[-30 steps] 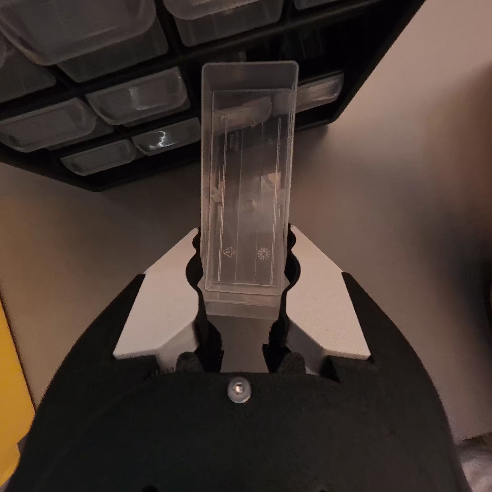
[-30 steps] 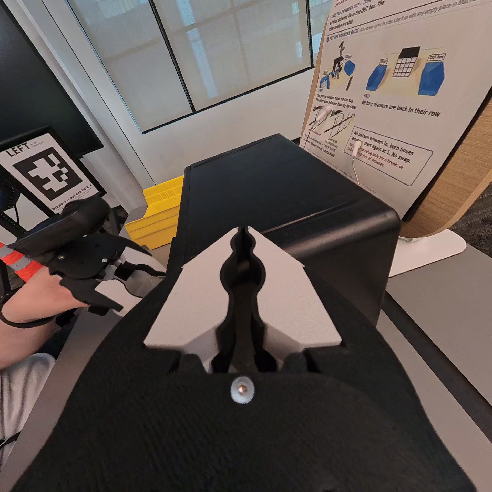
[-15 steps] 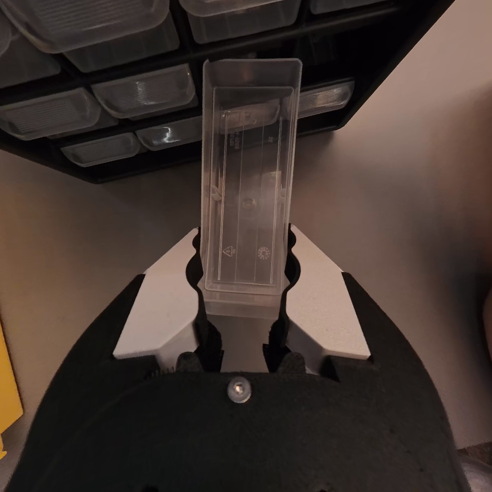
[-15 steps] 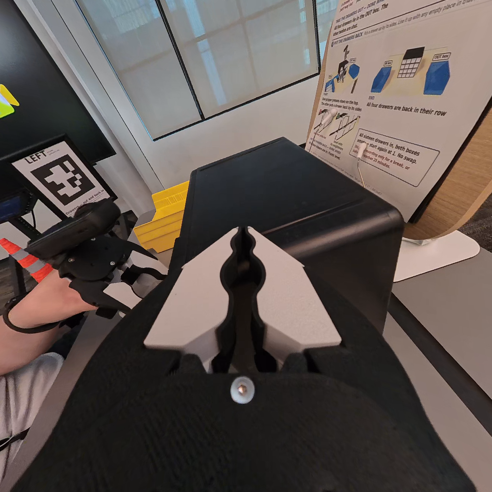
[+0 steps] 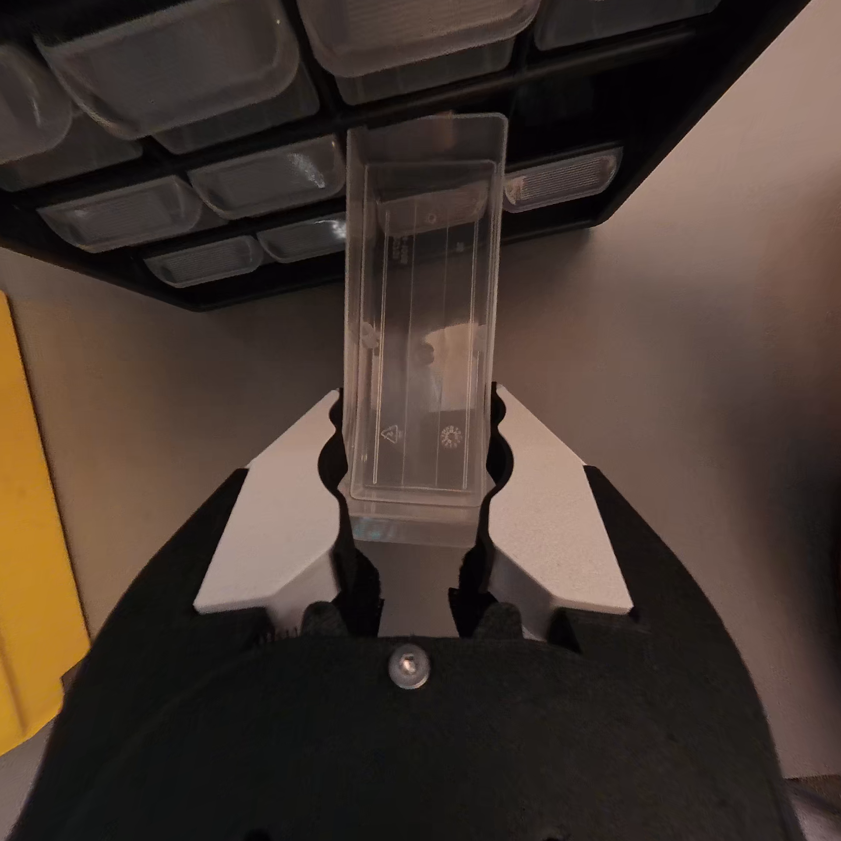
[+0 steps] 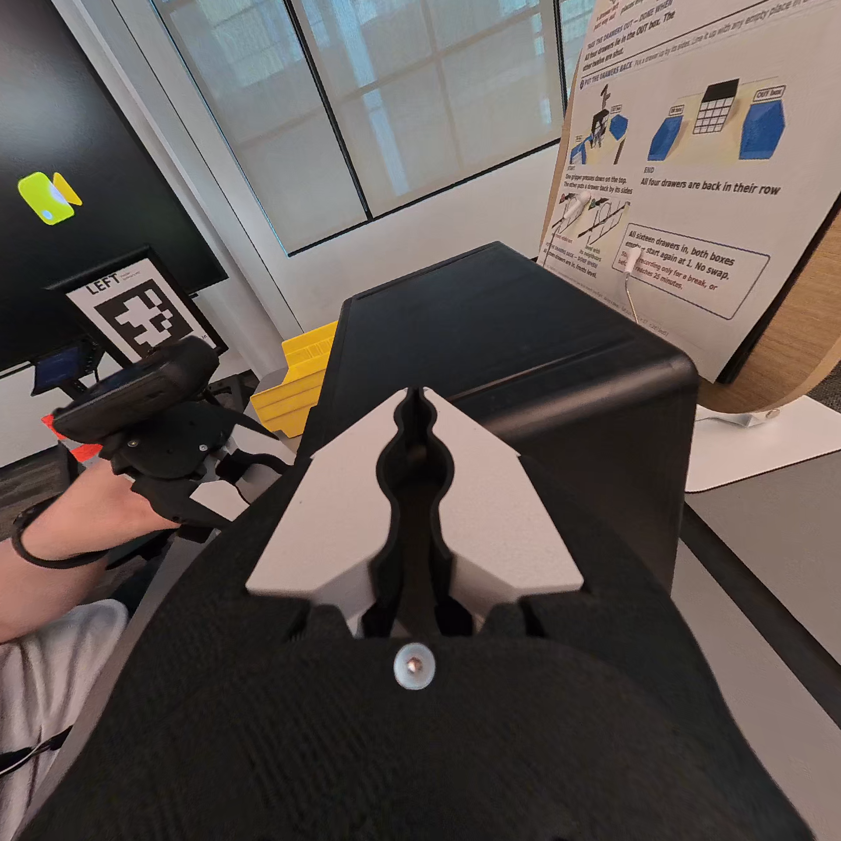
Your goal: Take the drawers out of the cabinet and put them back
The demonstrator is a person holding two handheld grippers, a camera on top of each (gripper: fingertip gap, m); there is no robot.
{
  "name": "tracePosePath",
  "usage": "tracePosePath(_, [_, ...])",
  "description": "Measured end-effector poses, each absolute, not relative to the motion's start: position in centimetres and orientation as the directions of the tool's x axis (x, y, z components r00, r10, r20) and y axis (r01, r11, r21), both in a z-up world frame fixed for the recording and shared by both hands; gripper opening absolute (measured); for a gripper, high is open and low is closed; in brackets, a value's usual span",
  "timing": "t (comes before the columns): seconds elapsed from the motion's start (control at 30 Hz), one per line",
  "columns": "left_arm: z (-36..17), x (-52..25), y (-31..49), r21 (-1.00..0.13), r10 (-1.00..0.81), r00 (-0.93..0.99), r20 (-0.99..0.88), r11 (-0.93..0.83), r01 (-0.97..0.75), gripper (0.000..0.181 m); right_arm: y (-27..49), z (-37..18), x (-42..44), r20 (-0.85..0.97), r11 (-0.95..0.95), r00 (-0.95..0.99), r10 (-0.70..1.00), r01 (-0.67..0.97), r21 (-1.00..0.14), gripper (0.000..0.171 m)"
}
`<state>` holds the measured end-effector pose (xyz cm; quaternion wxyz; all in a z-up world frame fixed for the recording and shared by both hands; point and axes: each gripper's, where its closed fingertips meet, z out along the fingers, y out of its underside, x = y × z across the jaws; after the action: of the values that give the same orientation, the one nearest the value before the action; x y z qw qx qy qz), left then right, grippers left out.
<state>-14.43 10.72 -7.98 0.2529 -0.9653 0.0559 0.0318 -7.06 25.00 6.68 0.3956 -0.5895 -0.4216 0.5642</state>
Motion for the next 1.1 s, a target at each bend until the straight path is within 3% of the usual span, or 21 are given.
tracePosePath(1.1, [-9.4, -13.4, 14.7, -0.403, 0.004, 0.978, -0.208, -0.911, -0.082, 0.062, 24.9, 6.7, -7.0, -0.333, -0.333, 0.005, 0.943, 0.059, -0.941, 0.0])
